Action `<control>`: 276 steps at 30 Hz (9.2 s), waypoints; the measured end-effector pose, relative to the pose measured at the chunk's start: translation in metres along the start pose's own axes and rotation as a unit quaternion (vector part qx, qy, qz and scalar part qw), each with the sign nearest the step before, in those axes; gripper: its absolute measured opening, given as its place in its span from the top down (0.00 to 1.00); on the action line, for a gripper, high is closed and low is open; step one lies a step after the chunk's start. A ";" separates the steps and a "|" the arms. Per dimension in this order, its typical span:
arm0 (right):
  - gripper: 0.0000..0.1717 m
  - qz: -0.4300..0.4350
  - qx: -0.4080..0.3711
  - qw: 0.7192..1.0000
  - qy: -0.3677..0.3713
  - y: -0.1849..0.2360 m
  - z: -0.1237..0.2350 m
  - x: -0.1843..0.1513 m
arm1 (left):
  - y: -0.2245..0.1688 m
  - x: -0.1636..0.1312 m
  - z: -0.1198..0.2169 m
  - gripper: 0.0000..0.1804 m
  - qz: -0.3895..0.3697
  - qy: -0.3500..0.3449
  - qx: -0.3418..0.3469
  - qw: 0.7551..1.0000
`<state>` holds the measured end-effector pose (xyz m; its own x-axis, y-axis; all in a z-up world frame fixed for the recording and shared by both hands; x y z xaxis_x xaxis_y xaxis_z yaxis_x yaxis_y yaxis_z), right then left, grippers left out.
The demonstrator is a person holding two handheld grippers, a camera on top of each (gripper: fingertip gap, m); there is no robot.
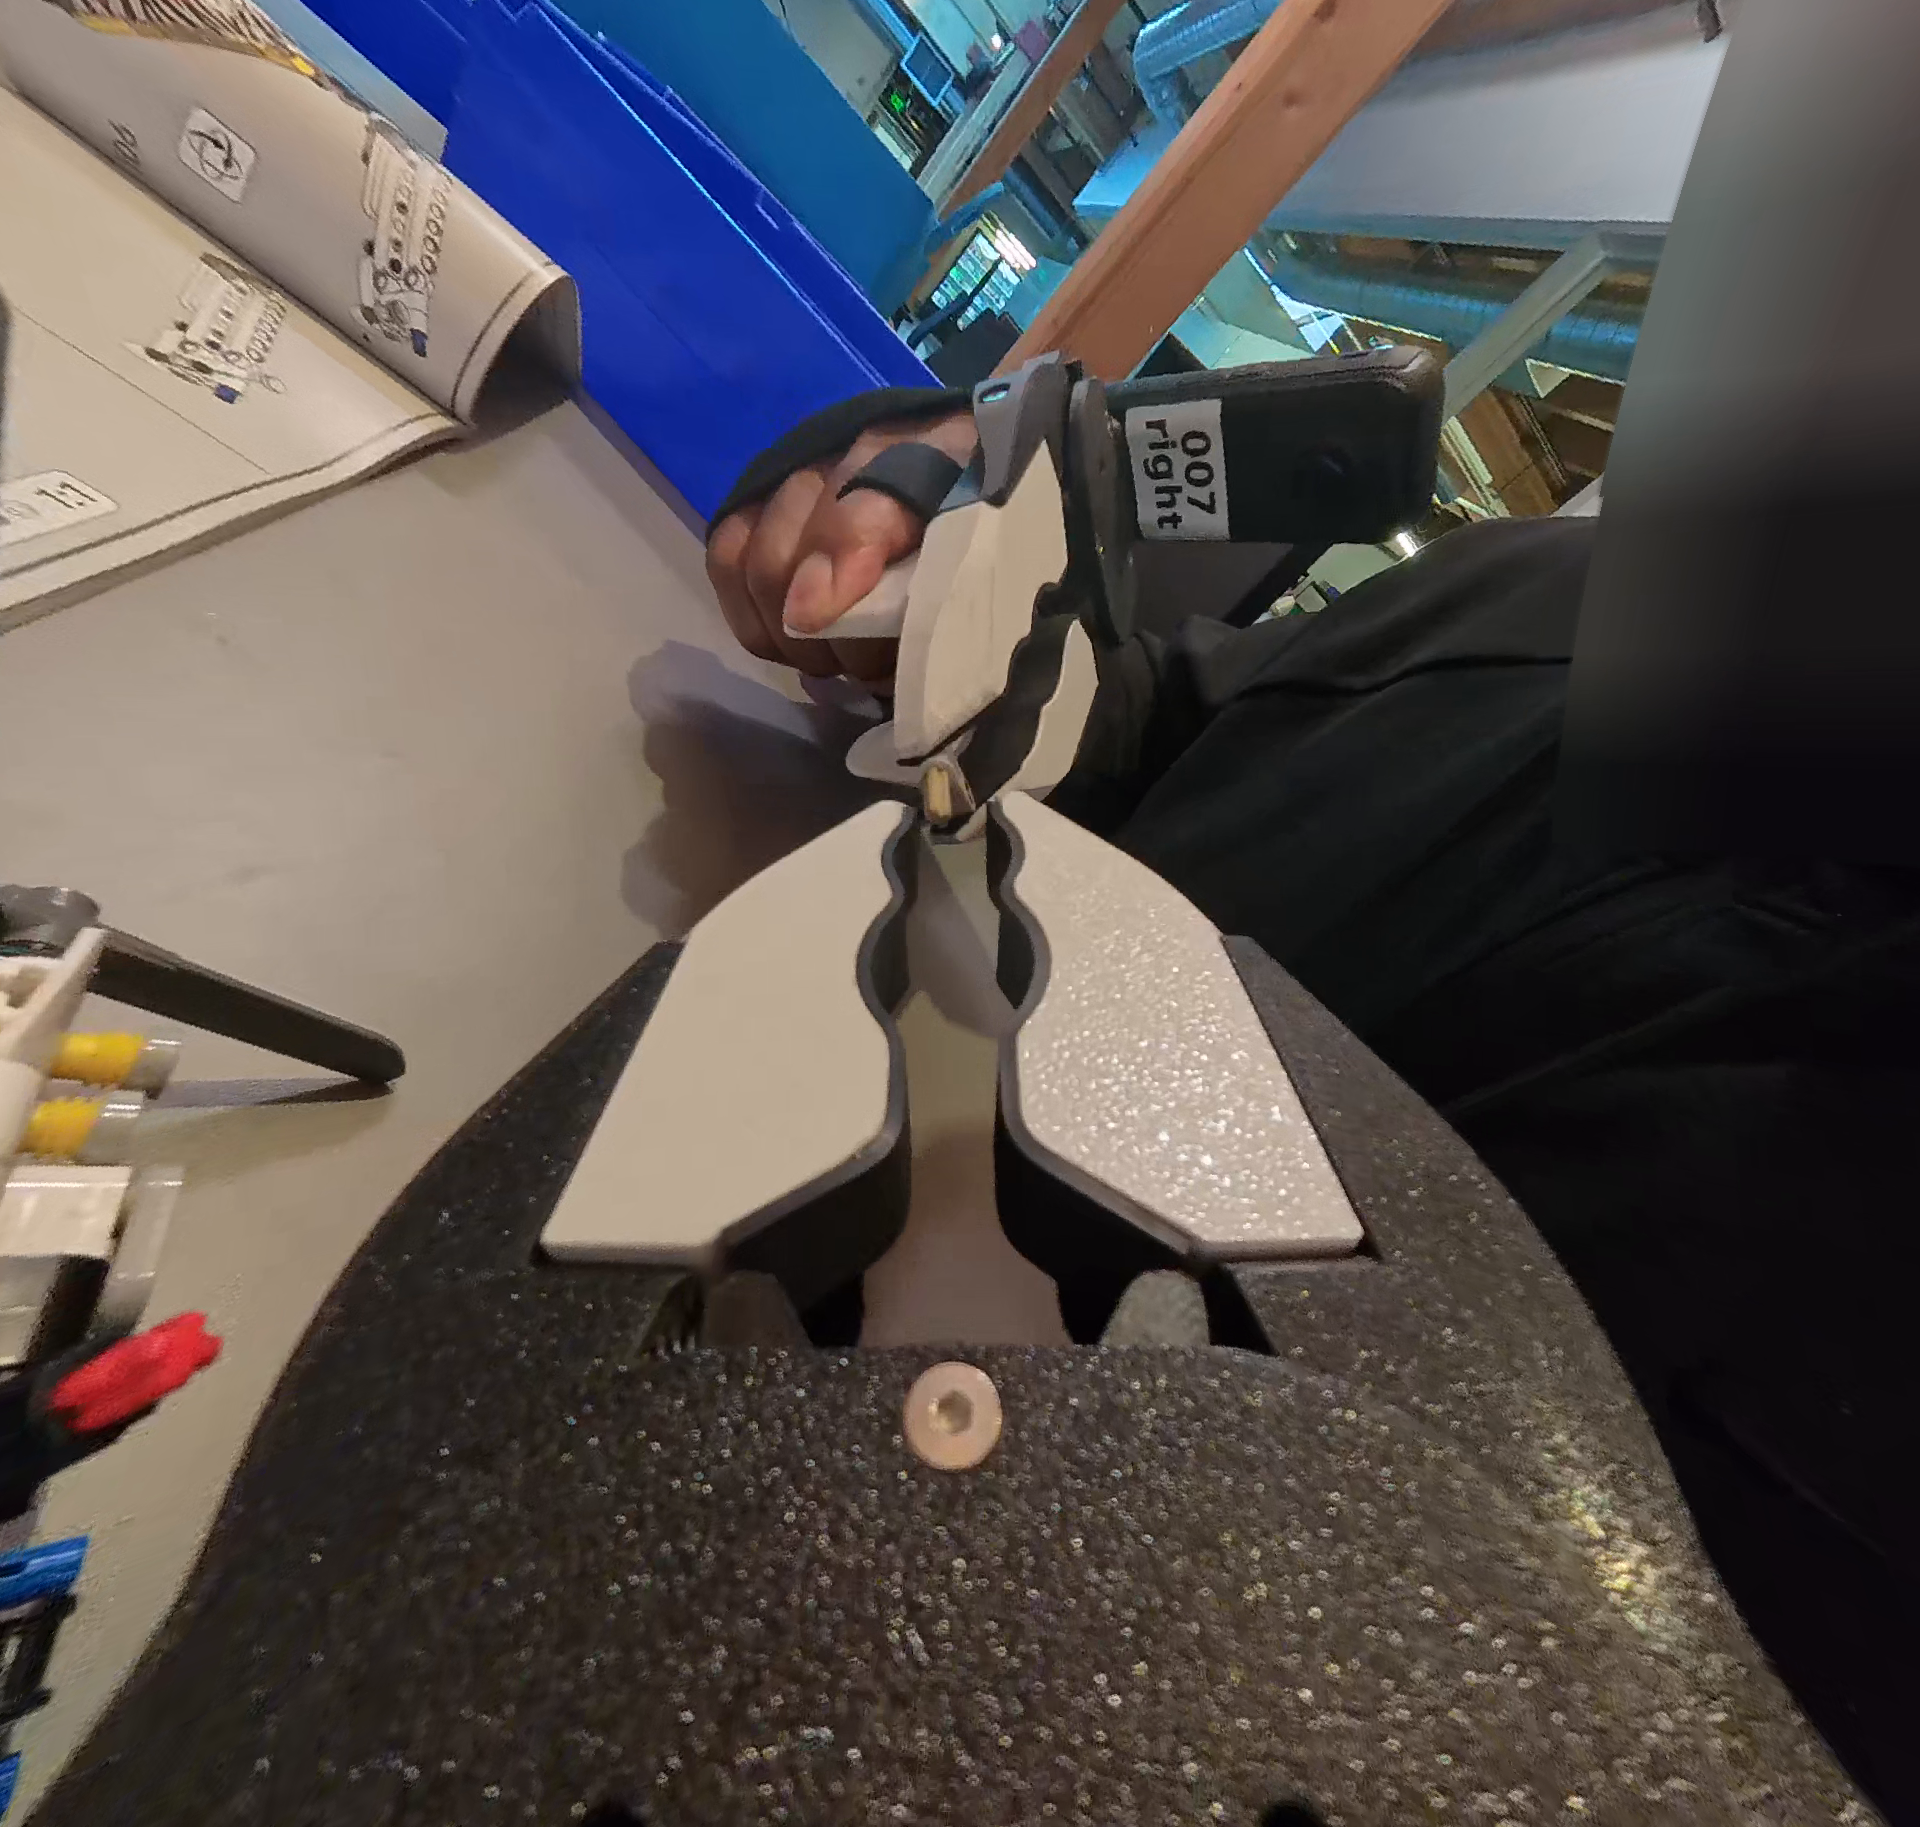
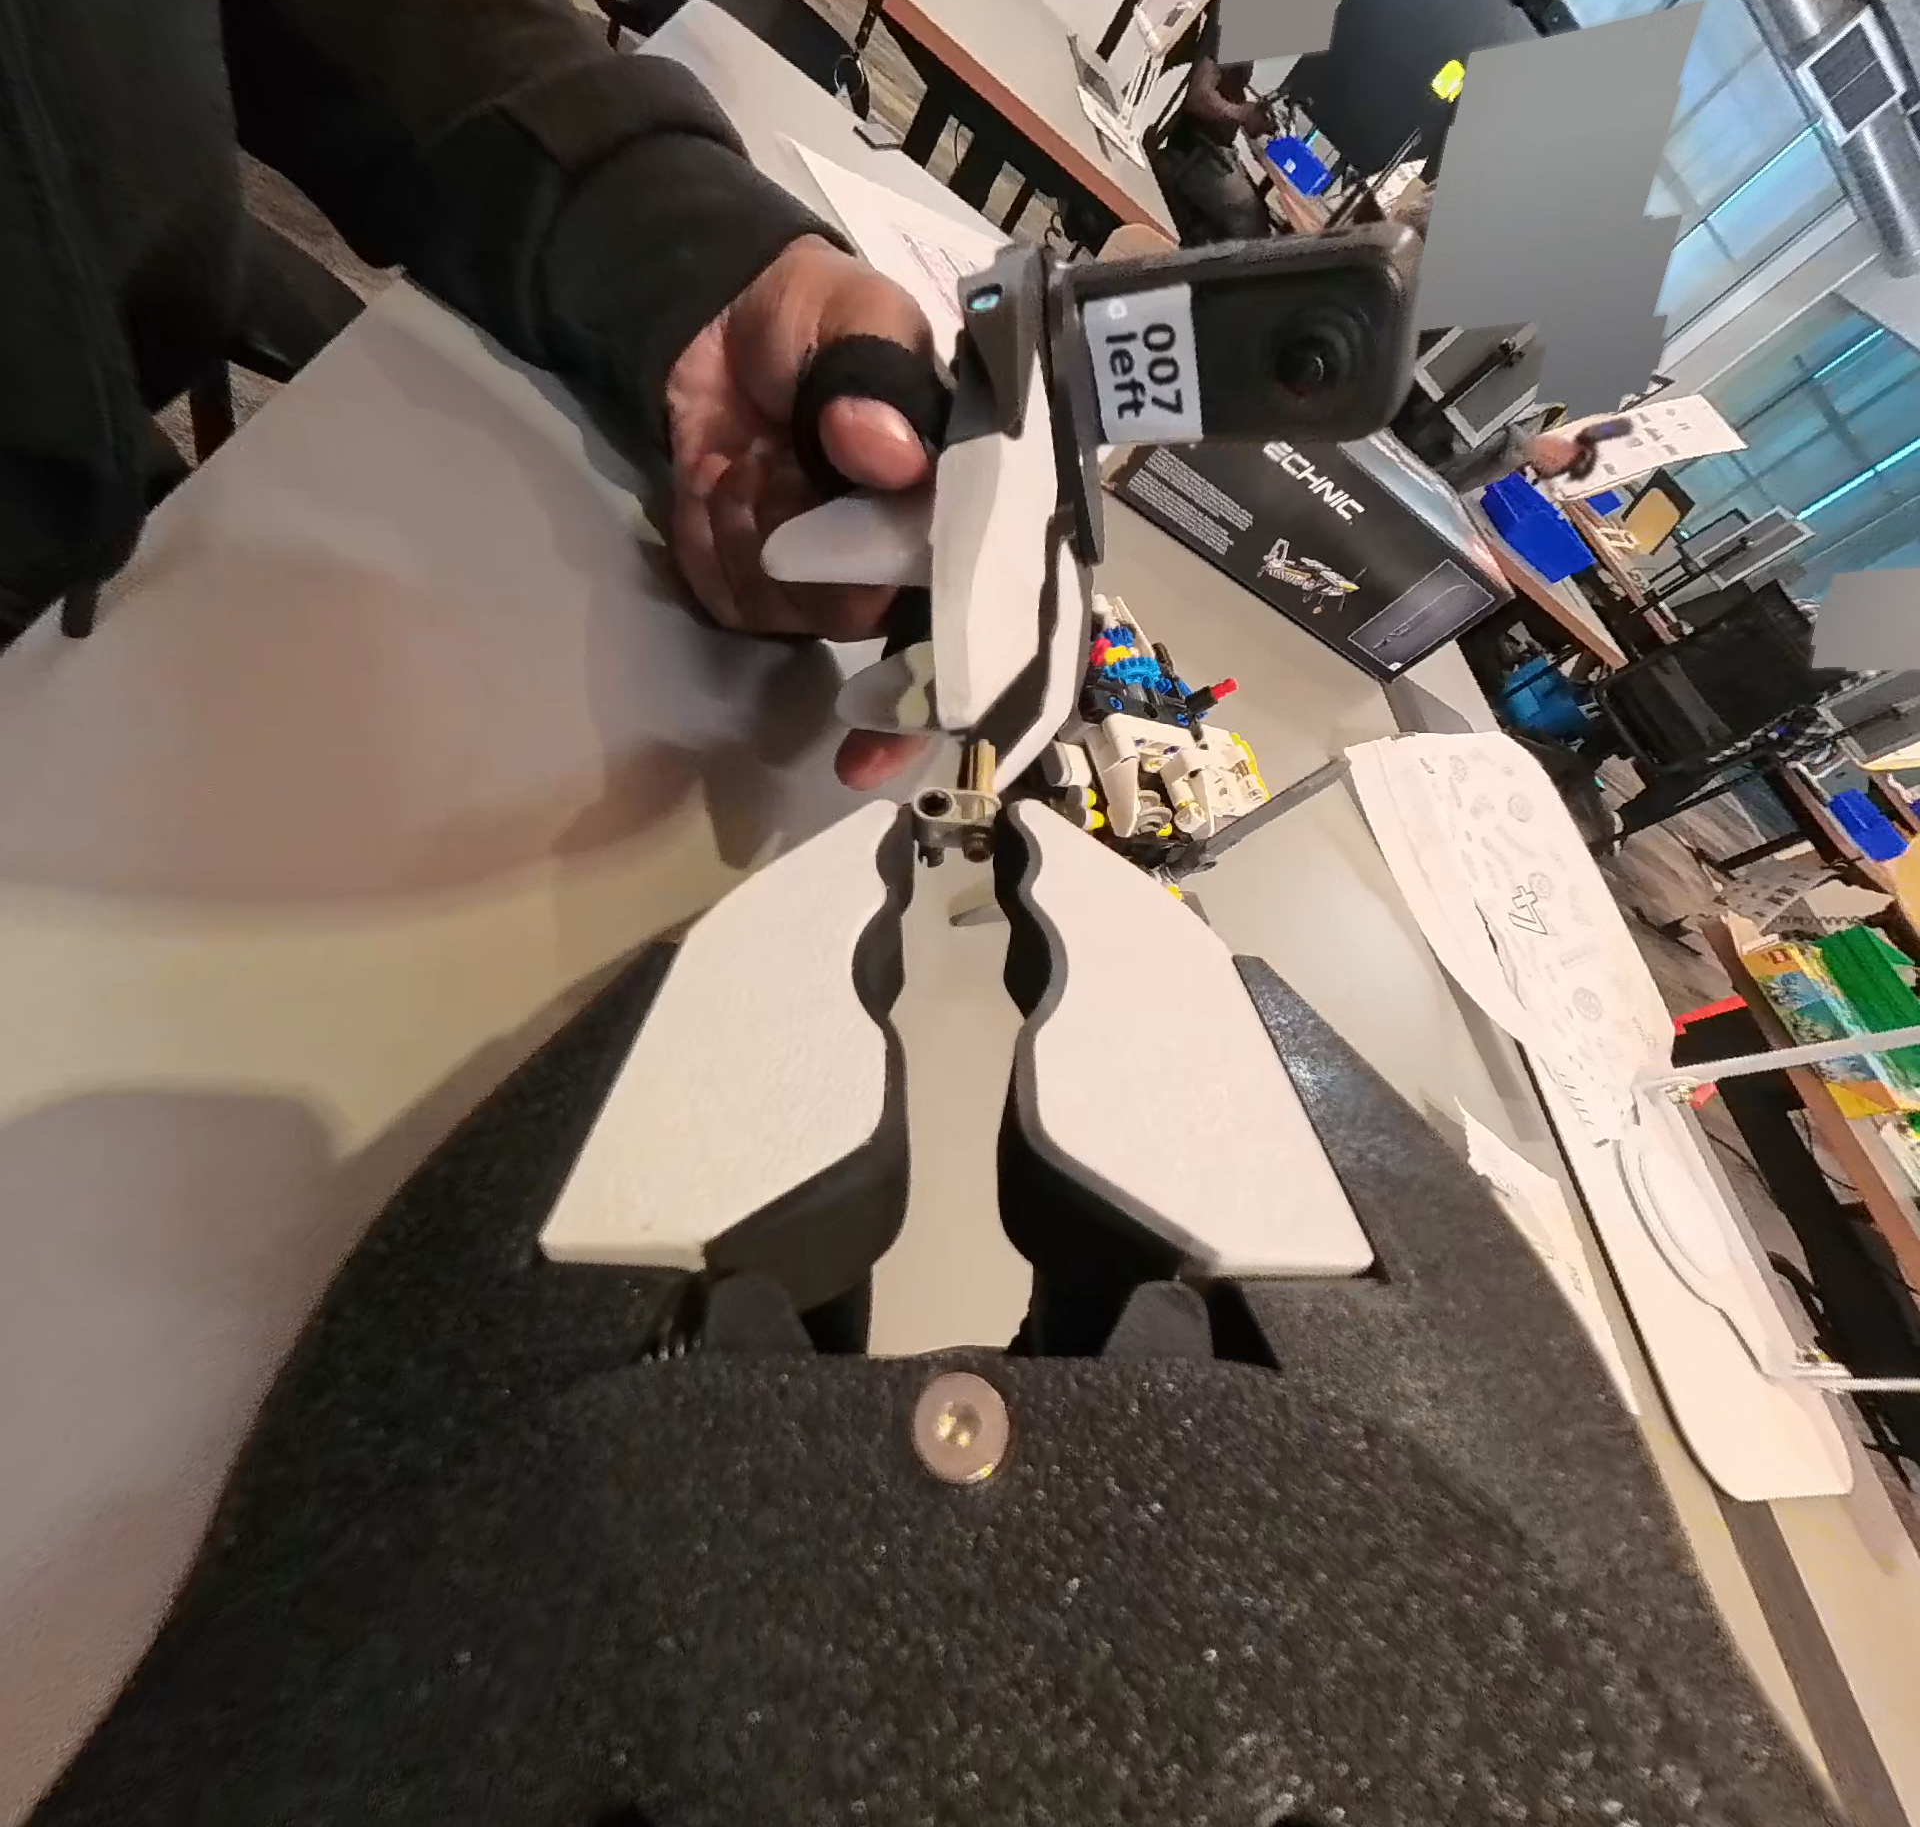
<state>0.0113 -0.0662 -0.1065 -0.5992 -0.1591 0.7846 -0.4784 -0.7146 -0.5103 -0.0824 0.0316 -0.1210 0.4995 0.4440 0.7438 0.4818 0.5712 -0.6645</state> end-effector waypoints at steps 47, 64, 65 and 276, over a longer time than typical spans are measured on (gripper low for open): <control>0.95 -0.018 0.000 1.000 -0.003 -0.004 0.000 -0.003 | 0.002 -0.002 0.002 0.97 0.001 0.004 0.015 1.000; 0.98 0.003 -0.018 1.000 0.017 -0.001 -0.004 -0.003 | 0.002 0.000 0.002 0.91 -0.035 -0.006 0.038 0.999; 0.98 0.004 -0.022 1.000 0.015 -0.001 -0.004 -0.002 | 0.001 0.001 0.002 0.89 -0.040 -0.010 0.038 0.998; 0.89 0.024 0.022 0.999 -0.023 0.021 -0.021 0.034 | -0.023 -0.019 0.012 0.94 0.068 0.001 -0.059 0.996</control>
<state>-0.0327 -0.0726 -0.0984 -0.5901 -0.2237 0.7757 -0.4212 -0.7344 -0.5323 -0.1116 0.0182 -0.1196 0.5666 0.5105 0.6468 0.4914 0.4207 -0.7626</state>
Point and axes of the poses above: each gripper's, where its closed fingertips meet, z back along the fingers, x out of its top, y = z × x across the jaws, the point moved 7 cm from there along z, back along the fingers, and after that the axes turned 4 degrees about x, right-handed, at the moved point
